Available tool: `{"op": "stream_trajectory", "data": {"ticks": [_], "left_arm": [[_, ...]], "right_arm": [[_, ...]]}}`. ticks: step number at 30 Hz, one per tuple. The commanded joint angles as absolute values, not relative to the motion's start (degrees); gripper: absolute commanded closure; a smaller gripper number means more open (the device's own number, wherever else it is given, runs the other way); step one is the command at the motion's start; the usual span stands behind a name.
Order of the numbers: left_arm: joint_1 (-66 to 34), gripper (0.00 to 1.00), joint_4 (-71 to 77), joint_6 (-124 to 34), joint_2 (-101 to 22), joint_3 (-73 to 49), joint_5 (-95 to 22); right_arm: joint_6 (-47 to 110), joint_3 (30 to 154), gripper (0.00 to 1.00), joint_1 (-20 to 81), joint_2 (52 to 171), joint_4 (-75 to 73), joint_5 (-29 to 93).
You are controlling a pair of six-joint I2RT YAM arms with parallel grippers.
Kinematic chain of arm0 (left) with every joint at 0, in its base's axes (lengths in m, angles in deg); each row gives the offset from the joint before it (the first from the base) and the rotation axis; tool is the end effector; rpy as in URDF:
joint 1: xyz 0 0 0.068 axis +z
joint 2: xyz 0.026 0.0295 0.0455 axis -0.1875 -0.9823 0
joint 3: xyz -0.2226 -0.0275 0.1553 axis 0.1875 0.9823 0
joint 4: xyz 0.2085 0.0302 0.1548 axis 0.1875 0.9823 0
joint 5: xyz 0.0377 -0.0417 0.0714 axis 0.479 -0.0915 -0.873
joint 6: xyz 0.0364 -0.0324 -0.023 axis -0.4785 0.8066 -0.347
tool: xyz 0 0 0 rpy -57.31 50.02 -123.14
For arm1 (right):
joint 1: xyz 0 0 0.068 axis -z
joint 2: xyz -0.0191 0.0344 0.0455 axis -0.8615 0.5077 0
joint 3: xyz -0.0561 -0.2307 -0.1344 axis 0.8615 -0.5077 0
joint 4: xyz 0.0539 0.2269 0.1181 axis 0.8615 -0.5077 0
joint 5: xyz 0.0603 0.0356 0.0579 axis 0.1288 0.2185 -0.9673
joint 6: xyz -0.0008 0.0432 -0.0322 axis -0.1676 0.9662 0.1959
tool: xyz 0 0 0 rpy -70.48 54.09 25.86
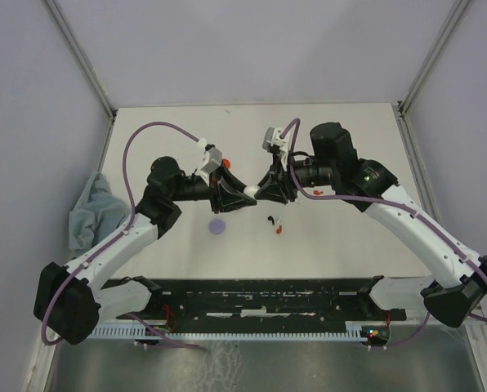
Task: Insert the wireless bluetooth earbuds into the charging case
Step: Open the charging case.
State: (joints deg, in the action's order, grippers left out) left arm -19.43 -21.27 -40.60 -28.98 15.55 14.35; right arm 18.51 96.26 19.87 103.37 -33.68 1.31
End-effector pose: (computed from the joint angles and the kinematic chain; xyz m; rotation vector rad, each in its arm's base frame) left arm 0.2013 -0.1527 0.3330 1.0681 1.3095 -1.3685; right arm 0.1932 0.1885 0.4104 -1.1946 1.6972 1.0335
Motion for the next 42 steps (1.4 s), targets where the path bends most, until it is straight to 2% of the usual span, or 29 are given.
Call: {"op": "stream_trajectory", "data": {"ticks": [1, 5, 26, 31, 36, 42], "left_arm": [[-19.8, 0.97, -22.8, -43.0, -27.6, 15.6, 15.6], [-19.9, 0.97, -23.0, -46.1, -26.0, 17.3, 14.4], [-19.9, 0.97, -14.8, -61.0, -21.4, 20.7, 12.6], [-19.8, 0.97, -15.0, -61.1, -22.0, 22.8, 5.9], [-18.6, 0.97, -15.6, -59.5, -22.0, 26.3, -7.0], [-14.9, 0.97, -17.5, -54.4, -19.8, 29.4, -13.1]], "right_arm": [[16.8, 95.8, 0.65, 20.1, 103.0, -30.8, 4.0], [16.3, 95.7, 0.56, 20.1, 103.1, -31.2, 4.9], [18.3, 98.0, 0.42, 20.4, 106.1, -31.7, 12.3], [20.3, 99.7, 0.37, 20.7, 107.7, -34.8, 16.5], [23.9, 100.4, 0.29, 21.6, 109.3, -39.6, 26.0], [27.7, 97.8, 0.27, 22.8, 112.9, -45.2, 33.7]]}}
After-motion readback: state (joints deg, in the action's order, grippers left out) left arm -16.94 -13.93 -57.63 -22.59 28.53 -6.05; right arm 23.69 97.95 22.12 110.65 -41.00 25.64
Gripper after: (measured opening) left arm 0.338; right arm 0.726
